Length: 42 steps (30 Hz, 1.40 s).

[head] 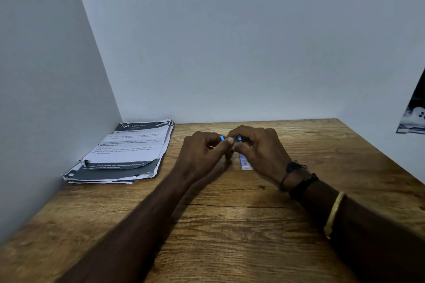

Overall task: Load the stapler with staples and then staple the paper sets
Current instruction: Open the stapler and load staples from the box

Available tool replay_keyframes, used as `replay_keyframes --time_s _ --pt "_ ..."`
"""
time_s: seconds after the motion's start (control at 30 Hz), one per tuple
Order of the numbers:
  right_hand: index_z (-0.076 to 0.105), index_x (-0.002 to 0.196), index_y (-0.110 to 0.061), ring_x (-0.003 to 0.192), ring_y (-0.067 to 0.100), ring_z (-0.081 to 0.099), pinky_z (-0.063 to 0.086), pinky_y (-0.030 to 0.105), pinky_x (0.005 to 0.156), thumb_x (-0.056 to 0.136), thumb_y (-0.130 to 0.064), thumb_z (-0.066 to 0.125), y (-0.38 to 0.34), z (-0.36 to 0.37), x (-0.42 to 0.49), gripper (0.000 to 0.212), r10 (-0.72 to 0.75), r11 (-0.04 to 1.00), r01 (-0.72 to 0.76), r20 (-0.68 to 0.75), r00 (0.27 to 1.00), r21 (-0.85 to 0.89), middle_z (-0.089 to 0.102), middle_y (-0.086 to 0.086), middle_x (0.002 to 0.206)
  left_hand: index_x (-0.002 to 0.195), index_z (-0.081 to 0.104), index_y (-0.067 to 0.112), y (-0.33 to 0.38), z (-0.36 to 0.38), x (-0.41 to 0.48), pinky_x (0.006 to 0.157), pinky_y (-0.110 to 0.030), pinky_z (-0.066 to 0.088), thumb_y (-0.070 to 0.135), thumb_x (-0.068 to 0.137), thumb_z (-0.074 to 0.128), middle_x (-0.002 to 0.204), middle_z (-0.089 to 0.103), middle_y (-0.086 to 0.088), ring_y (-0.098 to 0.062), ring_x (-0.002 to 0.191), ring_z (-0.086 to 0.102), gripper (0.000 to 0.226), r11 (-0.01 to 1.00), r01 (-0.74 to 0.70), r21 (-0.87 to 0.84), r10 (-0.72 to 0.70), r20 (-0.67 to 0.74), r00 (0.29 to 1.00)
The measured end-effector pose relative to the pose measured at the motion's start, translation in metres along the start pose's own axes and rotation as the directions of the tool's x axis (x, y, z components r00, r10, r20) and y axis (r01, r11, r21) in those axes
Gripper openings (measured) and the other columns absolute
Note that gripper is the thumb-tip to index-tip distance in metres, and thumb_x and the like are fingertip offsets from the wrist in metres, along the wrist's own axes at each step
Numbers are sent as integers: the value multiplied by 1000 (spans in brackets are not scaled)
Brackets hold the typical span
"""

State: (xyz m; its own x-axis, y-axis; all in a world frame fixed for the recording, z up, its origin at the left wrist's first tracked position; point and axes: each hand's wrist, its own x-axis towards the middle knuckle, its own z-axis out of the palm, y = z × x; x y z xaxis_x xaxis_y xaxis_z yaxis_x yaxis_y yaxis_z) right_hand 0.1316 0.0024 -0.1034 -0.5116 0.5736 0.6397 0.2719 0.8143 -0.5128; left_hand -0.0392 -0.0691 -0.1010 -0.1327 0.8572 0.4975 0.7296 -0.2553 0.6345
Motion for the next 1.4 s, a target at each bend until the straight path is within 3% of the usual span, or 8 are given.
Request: replay_keyframes --time_s 0.1,0.33,0.57,0.77,0.97,1.1,1.3,1.4 --pt "77 95 -23 80 8 73 58 40 74 89 -15 71 2 -4 2 11 -17 999 17 6 1000 42 78 -8 84 68 74 26 1 -3 0 63 -29 46 41 98 59 57 67 10 -2 60 64 36 999 -36 30 36 3 999" --pt "78 95 -18 79 9 73 59 39 74 88 -12 74 4 -1 5 10 -22 997 22 0 1000 69 77 -8 84 67 73 24 1 -5 2 70 -47 55 41 97 56 60 68 -5 -22 66 71 38 1000 -14 18 14 -3 1000" --pt "77 95 -22 76 12 72 57 36 71 88 -16 73 3 5 5 10 -19 999 20 -20 1000 42 77 -5 80 70 77 19 -1 -3 3 75 -49 61 38 92 58 53 62 5 -15 63 69 35 995 50 -92 -51 -16 999" --pt "76 94 -14 78 15 74 59 27 68 92 -11 70 9 5 7 7 66 992 -58 -67 996 115 77 2 85 81 79 2 -6 -4 3 78 -45 64 27 88 59 78 77 -16 -28 80 78 33 933 162 -322 -187 -47 981" --pt "71 101 -11 78 21 78 64 35 70 95 -10 67 25 -6 5 7 324 862 -297 4 946 411 76 11 93 88 75 3 -7 -6 7 72 -30 63 8 97 51 91 77 -20 -24 82 76 26 749 338 -570 -363 74 929" --pt "68 101 -9 84 32 77 63 41 79 97 -6 63 30 -7 6 7 469 642 -421 106 877 641 68 17 98 75 76 2 -13 -14 10 66 -28 63 3 85 52 83 78 -16 -22 73 75 26 613 487 -622 -525 140 840" --pt "74 93 -8 82 31 77 64 37 73 94 2 63 26 -1 5 14 552 453 -514 224 803 729 72 17 85 78 79 12 -27 -8 7 74 -31 50 22 86 77 78 76 -2 -12 70 65 14 865 420 -274 -394 147 907" --pt "75 91 -7 85 30 77 63 34 72 92 4 65 23 -1 3 15 567 435 -534 241 788 725 73 17 87 58 72 21 -21 -1 7 66 -28 42 38 90 68 51 60 12 -5 52 52 37 924 365 -115 -351 124 928"
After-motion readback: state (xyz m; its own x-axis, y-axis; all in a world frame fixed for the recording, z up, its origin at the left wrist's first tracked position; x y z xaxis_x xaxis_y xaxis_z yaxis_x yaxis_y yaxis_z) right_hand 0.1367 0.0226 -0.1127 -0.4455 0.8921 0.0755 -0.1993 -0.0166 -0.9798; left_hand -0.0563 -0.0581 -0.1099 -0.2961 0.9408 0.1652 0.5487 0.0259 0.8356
